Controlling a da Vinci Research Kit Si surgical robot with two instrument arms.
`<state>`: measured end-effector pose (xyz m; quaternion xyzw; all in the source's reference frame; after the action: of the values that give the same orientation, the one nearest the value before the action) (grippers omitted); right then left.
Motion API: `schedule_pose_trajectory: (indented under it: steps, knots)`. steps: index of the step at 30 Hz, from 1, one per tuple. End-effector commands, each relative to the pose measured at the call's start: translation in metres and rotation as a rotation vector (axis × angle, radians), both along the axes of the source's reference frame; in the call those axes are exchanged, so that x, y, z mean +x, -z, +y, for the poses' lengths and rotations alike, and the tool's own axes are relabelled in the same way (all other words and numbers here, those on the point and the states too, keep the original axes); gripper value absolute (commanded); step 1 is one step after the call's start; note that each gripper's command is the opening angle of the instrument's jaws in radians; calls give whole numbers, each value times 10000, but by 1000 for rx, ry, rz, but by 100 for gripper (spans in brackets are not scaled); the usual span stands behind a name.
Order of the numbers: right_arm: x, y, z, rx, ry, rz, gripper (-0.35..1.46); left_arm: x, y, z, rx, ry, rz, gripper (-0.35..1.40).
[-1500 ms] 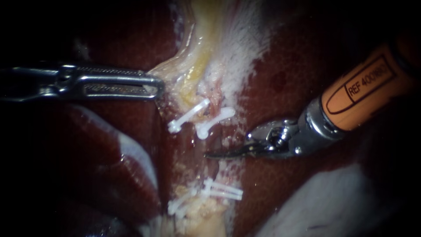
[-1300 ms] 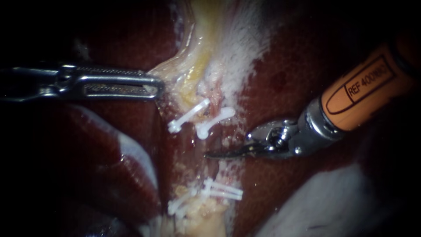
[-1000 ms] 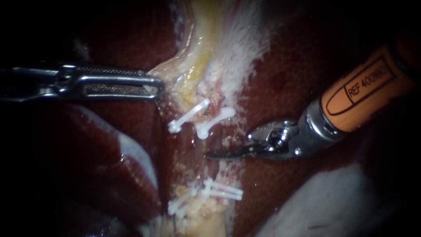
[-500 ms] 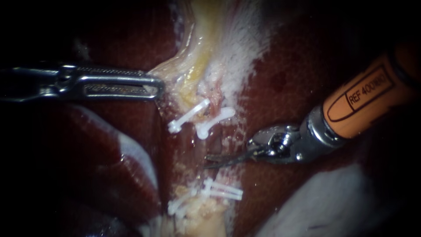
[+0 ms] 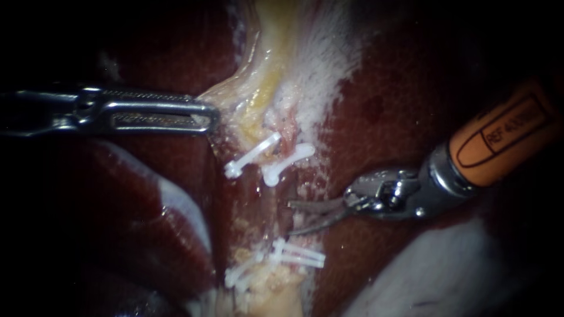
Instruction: Go back from the cut right tube
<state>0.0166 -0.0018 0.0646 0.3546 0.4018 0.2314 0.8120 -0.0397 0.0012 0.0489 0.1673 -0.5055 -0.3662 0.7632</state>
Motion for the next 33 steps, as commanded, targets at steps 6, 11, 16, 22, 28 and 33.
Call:
schedule_pose_trajectory:
  steps: [6,11,16,22,28,33]
  knots:
    - [-29,2,13,-124,3,34,118,1,0,0,0,-1,-1,-21]
    - [-45,9,31,-235,23,67,131,1,0,0,0,-1,-1,-21]
    - [-50,17,49,-335,26,81,143,1,-1,0,0,-1,-1,-20]
    - [-54,26,56,-358,30,85,143,1,-3,-1,-2,-1,0,-20]
    - [-54,25,55,-359,30,85,143,-3,-14,-8,-6,-6,-2,-20]
    - [-54,25,53,-360,30,85,143,-12,-29,-19,-8,-26,4,-20]
